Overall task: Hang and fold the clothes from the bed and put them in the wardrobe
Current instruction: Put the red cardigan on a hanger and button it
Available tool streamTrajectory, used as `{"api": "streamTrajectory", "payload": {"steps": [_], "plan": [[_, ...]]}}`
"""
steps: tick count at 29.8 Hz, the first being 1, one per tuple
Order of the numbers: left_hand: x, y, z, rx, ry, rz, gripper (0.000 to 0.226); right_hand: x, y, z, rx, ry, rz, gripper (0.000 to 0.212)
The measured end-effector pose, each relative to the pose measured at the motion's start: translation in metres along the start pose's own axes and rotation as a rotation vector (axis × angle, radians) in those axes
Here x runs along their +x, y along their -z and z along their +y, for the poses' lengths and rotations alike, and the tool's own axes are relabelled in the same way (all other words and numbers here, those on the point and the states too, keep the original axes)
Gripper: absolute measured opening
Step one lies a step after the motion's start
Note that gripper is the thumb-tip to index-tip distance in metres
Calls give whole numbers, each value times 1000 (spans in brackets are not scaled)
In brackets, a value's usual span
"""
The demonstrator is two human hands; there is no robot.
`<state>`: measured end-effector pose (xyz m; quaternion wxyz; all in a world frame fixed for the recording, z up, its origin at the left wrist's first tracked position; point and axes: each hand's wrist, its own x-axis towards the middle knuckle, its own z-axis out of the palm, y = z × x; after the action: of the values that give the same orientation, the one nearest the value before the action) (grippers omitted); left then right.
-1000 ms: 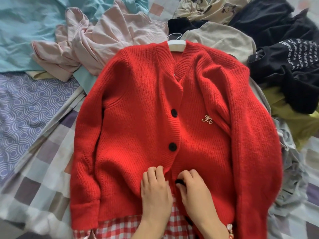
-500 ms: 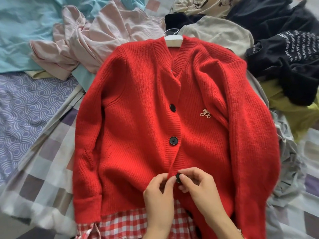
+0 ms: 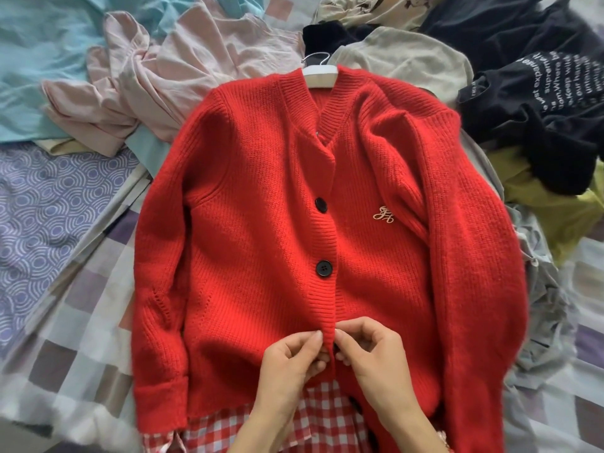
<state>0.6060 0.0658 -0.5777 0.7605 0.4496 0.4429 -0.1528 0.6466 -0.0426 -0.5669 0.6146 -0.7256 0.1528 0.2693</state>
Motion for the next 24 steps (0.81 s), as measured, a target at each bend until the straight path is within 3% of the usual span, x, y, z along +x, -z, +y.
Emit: {"api": "streamTrajectory", "payload": {"steps": [7, 10, 14, 18, 24], "plan": [[5, 2, 4, 186, -50, -1, 10, 0, -2, 2, -53, 16, 45, 19], [7, -1, 3, 376, -204, 69, 17, -4, -6, 7, -72, -4, 74, 22], [6, -10, -4, 626, -441, 221, 26, -6, -16, 10, -71, -40, 168, 10], [5, -13, -12, 681, -550, 259, 39, -3, -21, 9, -110, -61, 356, 19], [4, -10, -16, 682, -590, 315, 38, 6, -33, 8, -119, -96, 370, 18]]}}
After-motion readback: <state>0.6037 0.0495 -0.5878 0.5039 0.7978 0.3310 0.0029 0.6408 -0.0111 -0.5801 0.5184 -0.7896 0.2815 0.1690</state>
